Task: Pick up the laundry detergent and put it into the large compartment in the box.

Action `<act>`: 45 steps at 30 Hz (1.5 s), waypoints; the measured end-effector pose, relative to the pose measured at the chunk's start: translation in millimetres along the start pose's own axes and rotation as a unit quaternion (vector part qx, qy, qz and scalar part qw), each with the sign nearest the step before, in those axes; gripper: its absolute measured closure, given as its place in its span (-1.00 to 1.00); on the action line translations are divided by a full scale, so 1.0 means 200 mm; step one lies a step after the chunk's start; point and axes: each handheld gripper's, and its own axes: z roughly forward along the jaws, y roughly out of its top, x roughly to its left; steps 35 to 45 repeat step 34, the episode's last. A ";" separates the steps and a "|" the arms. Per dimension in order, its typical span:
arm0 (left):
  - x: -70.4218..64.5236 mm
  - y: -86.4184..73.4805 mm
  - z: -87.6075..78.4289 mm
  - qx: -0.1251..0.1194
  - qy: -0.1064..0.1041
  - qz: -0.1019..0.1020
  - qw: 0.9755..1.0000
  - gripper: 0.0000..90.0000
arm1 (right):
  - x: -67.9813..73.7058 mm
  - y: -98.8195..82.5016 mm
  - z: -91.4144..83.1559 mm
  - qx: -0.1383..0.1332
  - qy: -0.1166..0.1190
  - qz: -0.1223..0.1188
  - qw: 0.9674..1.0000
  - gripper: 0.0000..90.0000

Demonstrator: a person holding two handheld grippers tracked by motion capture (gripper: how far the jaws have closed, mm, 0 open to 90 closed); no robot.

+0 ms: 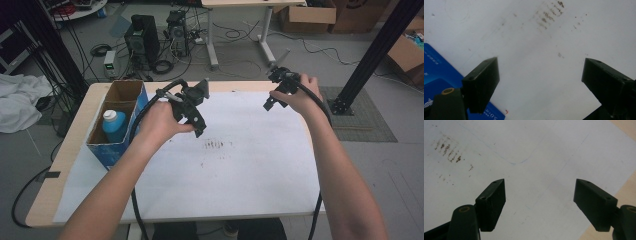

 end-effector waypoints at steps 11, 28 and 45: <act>-0.03 0.01 0.01 0.002 0.004 0.010 1.000 -0.66 | -0.01 0.00 -0.01 0.002 0.002 0.000 1.000 -0.44; -0.05 0.01 0.02 0.007 0.005 0.013 1.000 -0.66 | 0.01 0.00 -0.01 0.006 -0.001 -0.008 1.000 -0.48; -0.05 0.00 0.03 0.012 0.007 0.013 1.000 -0.66 | 0.01 -0.01 -0.01 0.004 -0.001 -0.009 1.000 -0.48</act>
